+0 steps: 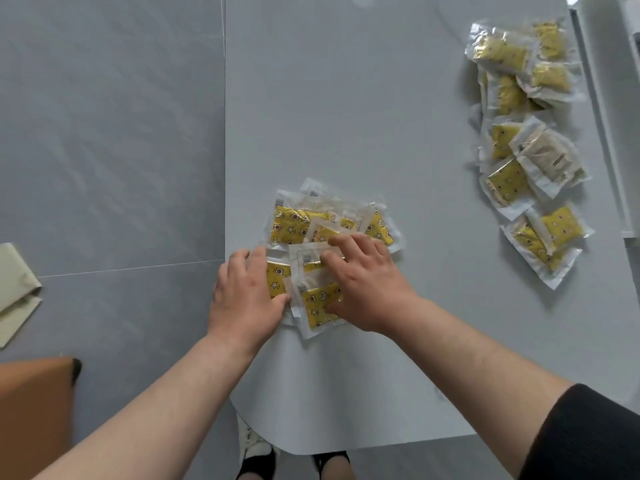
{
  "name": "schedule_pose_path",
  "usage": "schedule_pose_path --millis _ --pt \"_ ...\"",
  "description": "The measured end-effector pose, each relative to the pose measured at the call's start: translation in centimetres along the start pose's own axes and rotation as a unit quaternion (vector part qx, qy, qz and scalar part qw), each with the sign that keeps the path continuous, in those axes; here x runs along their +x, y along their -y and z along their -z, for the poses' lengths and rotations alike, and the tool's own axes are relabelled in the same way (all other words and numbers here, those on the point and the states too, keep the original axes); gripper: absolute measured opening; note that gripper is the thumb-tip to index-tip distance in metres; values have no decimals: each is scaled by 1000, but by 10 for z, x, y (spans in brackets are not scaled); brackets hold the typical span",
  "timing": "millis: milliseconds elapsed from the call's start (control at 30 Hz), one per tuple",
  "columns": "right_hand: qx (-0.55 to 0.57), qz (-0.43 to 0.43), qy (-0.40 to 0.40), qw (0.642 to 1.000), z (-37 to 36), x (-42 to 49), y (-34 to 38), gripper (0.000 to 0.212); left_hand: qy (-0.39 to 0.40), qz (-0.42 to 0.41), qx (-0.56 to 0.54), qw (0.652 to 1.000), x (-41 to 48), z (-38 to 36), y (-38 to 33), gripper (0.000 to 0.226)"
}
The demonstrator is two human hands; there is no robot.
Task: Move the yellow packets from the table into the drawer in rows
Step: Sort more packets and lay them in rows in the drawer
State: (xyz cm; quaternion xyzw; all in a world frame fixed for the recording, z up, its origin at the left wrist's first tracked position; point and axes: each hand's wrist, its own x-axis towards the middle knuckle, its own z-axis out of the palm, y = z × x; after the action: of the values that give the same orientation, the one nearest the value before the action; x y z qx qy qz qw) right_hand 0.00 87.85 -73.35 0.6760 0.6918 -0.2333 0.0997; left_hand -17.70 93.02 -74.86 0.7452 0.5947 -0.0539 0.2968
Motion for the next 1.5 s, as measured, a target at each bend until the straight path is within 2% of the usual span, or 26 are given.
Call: schedule_pose_path --millis 100,200,400,500,633,800,900,1000,1133,1267,1400,1500 --pt "13 -7 -2 1000 -1 -1 0 90 7 -23 32 999 4 3 1 85" --pt "-5 -17 8 1000 0 -2 0 97 -1 -49 90 995 7 6 -2 81" --pt "25 -34 3 999 -1 -6 -2 62 3 -117 169 979 13 9 -4 57" --pt "49 -52 7 997 -4 -13 -6 48 10 -140 195 971 16 12 -5 57" --pt "111 -85 37 989 -5 -25 -14 34 62 -145 244 957 22 21 -6 47" --pt "232 -154 51 959 -9 -45 -34 33 164 -144 226 949 24 30 -3 29" --pt "286 -191 42 938 -10 -54 -47 29 188 -179 255 931 18 41 -4 23" --pt "289 -211 39 933 -12 -60 -57 27 211 -217 243 922 14 53 -23 25" --pt "279 -223 37 933 -12 -67 -68 29 163 -288 242 912 31 45 -63 20" --pt "265 -224 32 937 -13 -72 -74 26 89 -356 290 884 53 15 -93 18" --pt "273 -225 19 935 -17 -77 -78 19 71 -350 297 885 56 -2 -102 24" --pt "286 -229 6 931 -19 -79 -79 16 63 -326 290 898 54 -5 -105 43"
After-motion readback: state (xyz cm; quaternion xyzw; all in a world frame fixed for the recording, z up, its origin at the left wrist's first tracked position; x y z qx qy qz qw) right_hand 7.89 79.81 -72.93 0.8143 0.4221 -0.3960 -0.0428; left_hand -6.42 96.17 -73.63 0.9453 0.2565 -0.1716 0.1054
